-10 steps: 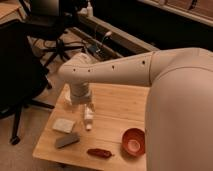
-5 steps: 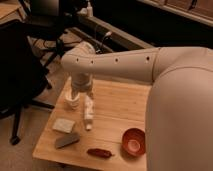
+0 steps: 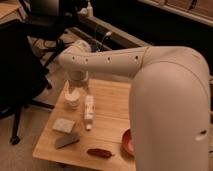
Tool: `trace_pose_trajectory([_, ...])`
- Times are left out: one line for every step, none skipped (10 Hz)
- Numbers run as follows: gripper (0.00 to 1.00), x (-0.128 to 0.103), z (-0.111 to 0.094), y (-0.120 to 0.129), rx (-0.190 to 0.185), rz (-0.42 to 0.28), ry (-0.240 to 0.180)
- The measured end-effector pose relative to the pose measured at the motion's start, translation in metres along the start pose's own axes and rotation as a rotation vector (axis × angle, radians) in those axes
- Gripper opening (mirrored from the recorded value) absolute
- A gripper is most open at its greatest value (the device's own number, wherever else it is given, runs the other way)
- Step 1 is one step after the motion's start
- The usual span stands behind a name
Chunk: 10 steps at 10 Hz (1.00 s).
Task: Place the ceramic cup in the ceramic bowl
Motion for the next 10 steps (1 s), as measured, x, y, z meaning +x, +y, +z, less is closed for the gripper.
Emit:
trace_pose_trajectory([0.65,-0.005,0.009,0.005,0.006,-0.010,-0.005])
trace_pose_trajectory([0.65,-0.008,0.016,0.008,0.008,-0.012,-0.006])
trace_pose_trajectory([0.65,-0.014,0.026,0.010,0.008,-0.009,-0.006])
trace_pose_trajectory([0.65,-0.017,0.034,0.011,0.003,-0.004,-0.003])
trace_pose_trajectory([0.65,-0.020,0.039,0.013,-0.003,-0.004,0.000])
trace_pose_trajectory([0.65,-0.024,0.047,0.015,-0.014,0.001,0.007])
trace_pose_trajectory([0.65,-0.029,0.056,0.013,-0.022,0.007,0.013])
trace_pose_trajectory([0.65,-0.033,0.063,0.012,-0.028,0.013,0.019])
trace_pose_trajectory([0.65,-0.036,0.070,0.012,-0.033,0.017,0.026])
trace_pose_trajectory([0.65,-0.039,0.078,0.014,-0.038,0.017,0.033])
